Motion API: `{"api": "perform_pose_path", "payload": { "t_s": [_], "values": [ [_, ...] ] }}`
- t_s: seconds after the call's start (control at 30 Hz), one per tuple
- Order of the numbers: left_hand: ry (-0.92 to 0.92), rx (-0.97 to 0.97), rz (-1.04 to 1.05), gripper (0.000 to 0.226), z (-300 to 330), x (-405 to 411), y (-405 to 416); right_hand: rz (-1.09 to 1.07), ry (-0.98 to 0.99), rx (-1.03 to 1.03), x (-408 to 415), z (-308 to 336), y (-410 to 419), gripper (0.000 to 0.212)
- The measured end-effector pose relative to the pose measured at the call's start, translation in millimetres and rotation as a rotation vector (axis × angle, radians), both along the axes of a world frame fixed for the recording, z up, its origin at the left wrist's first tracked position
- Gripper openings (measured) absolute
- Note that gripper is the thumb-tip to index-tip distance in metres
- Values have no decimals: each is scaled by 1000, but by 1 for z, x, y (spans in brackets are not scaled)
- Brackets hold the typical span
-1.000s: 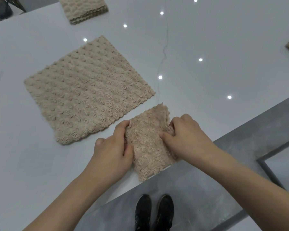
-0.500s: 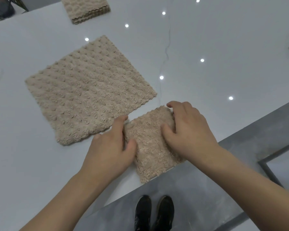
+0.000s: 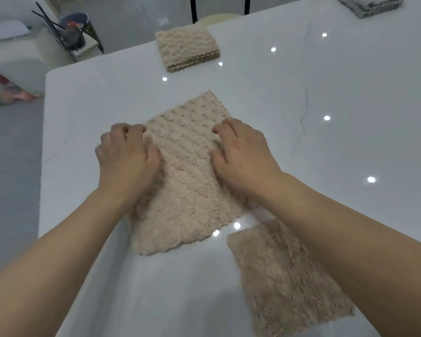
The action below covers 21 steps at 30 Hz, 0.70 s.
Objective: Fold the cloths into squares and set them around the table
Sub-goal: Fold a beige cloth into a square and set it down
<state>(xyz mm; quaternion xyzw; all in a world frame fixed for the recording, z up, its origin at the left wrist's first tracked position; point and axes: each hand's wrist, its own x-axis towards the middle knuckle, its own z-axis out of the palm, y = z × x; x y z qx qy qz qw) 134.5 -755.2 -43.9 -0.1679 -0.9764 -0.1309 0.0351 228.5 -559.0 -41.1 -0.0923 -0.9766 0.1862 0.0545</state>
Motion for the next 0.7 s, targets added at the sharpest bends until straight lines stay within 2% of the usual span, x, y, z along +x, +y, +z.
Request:
{"api": "perform_pose_path", "payload": {
  "t_s": [0.13, 0.33, 0.57, 0.7],
  "values": [
    [-41, -168, -53, 63, -31, -27, -14, 8, -46, 12, -48, -11, 0, 60],
    [-113, -146, -91, 69, -36, -34, -18, -101, -189, 89, -66, -34, -7, 64],
    [-147, -149, -105, 70, -33, -37, -16, -119, -190, 90, -66, -31, -7, 61],
    [-125, -171, -300, 71, -27, -85, -13, -165, -147, 62, -64, -29, -8, 57]
  ]
}}
